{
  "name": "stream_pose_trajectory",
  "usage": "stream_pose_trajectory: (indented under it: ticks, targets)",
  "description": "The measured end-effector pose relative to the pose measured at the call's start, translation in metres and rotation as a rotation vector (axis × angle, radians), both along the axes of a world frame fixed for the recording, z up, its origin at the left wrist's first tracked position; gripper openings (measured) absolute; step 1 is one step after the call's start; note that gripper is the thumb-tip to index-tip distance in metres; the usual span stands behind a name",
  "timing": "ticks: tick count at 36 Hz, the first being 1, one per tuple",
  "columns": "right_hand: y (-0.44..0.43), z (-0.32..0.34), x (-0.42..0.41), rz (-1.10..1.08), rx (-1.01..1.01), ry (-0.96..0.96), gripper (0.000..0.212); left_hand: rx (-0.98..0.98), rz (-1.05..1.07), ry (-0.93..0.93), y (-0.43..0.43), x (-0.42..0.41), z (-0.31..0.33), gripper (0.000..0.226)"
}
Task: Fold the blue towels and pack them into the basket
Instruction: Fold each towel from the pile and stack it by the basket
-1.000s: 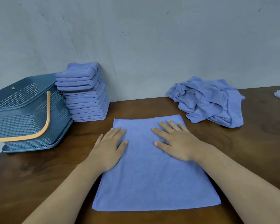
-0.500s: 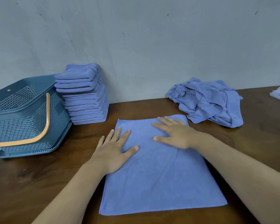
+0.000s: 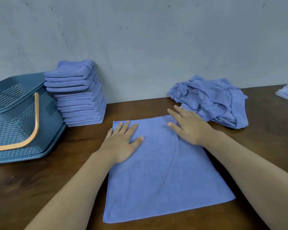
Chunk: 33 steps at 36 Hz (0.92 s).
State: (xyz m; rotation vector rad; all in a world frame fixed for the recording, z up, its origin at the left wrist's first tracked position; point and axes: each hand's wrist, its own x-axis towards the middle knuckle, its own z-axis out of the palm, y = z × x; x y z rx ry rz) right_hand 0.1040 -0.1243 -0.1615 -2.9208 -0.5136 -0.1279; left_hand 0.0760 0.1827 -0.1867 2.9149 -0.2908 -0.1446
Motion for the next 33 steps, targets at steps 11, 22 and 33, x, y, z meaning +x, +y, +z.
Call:
stream_pose_trajectory:
  ticks: [11, 22, 33]
  targets:
    - [0.05, -0.017, -0.103, 0.138, 0.217, 0.114, 0.074, 0.021, -0.003, -0.037, 0.001, 0.002, -0.003, 0.083]
    - [0.047, -0.01, -0.105, 0.167, -0.02, 0.153, 0.079, 0.028, -0.01, -0.012, 0.001, 0.003, -0.003, 0.092]
    - [-0.009, -0.005, -0.031, -0.055, 0.002, 0.242, 0.075, 0.028, -0.008, -0.001, -0.001, -0.002, 0.002, 0.09]
